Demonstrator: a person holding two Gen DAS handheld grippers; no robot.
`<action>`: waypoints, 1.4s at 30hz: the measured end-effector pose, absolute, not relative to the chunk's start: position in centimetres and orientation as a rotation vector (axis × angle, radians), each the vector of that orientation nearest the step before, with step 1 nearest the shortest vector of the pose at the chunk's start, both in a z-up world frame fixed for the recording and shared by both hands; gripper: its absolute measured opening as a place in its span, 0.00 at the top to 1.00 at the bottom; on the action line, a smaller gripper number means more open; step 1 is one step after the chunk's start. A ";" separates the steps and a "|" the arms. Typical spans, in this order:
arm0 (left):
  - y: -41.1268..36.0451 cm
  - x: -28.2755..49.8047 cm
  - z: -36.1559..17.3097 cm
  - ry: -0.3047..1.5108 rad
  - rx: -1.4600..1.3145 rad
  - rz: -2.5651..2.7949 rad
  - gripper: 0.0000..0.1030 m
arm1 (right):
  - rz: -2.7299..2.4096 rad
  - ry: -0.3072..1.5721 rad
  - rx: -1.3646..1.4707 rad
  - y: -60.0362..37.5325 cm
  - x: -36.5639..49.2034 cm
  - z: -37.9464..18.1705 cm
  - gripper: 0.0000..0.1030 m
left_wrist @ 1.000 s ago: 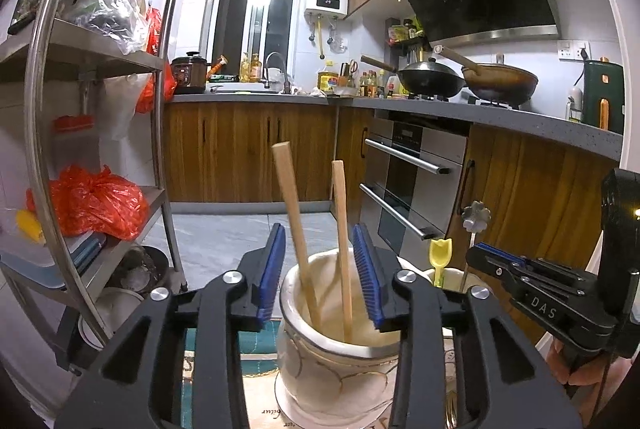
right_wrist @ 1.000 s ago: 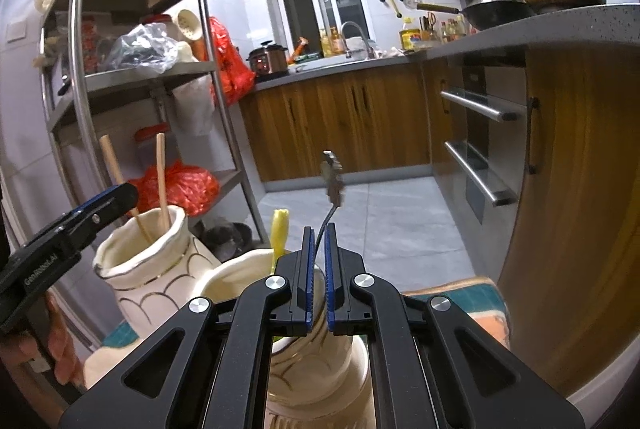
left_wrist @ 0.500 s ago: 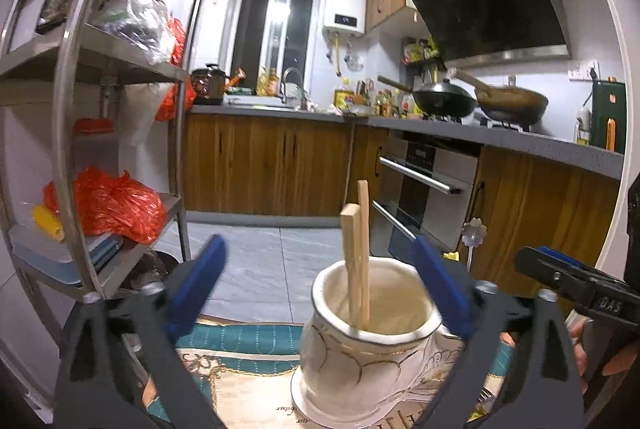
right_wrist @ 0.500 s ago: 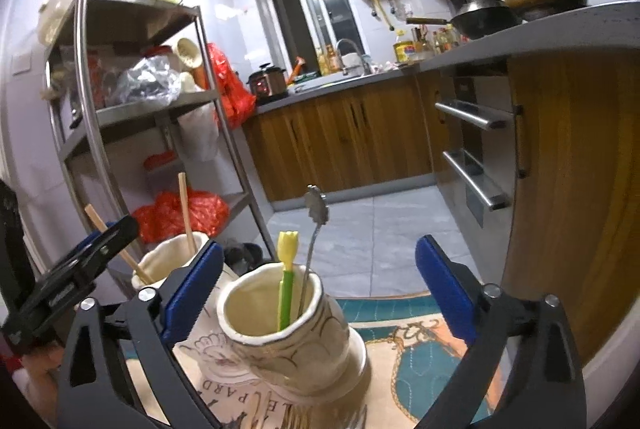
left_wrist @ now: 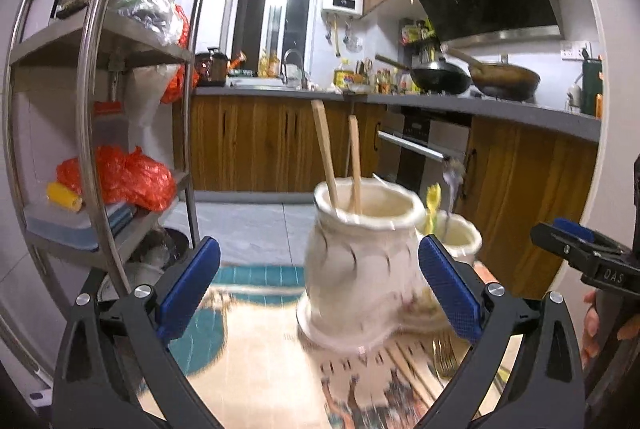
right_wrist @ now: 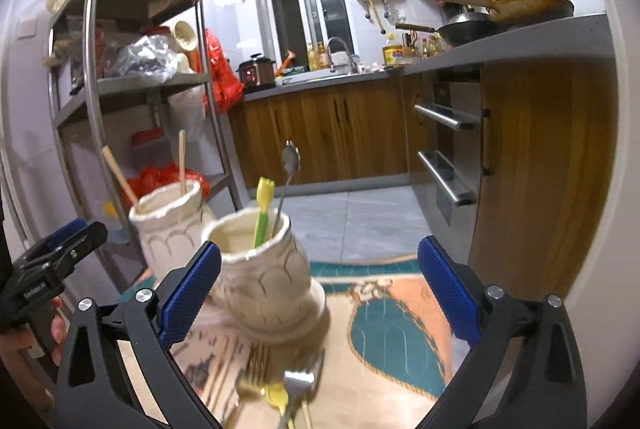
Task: Organize utensils
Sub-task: 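Move both tools back down toward the utensils on the cloth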
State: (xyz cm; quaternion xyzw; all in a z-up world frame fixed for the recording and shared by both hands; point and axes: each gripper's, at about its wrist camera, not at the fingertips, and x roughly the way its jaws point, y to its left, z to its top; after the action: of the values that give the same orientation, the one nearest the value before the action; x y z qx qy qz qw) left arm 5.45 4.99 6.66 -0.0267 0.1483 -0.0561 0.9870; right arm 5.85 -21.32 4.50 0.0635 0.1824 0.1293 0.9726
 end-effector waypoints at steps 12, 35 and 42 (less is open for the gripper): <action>2.0 3.3 2.0 0.488 0.007 -0.172 0.05 | 0.249 0.491 0.096 -22.1 4.0 1.5 0.05; -2.3 4.8 -3.4 0.810 0.164 -0.222 0.19 | 0.228 0.670 0.074 -22.2 5.6 -1.0 0.05; -2.2 4.7 -3.1 0.837 0.132 -0.321 0.53 | 0.319 0.782 0.103 -21.0 6.6 -2.5 0.08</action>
State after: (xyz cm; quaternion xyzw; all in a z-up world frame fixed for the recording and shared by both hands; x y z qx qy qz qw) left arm 4.71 -2.20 -3.15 0.0636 0.4041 -0.1552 0.8992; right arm 6.56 -20.98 -2.47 0.0500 0.3795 0.1549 0.9108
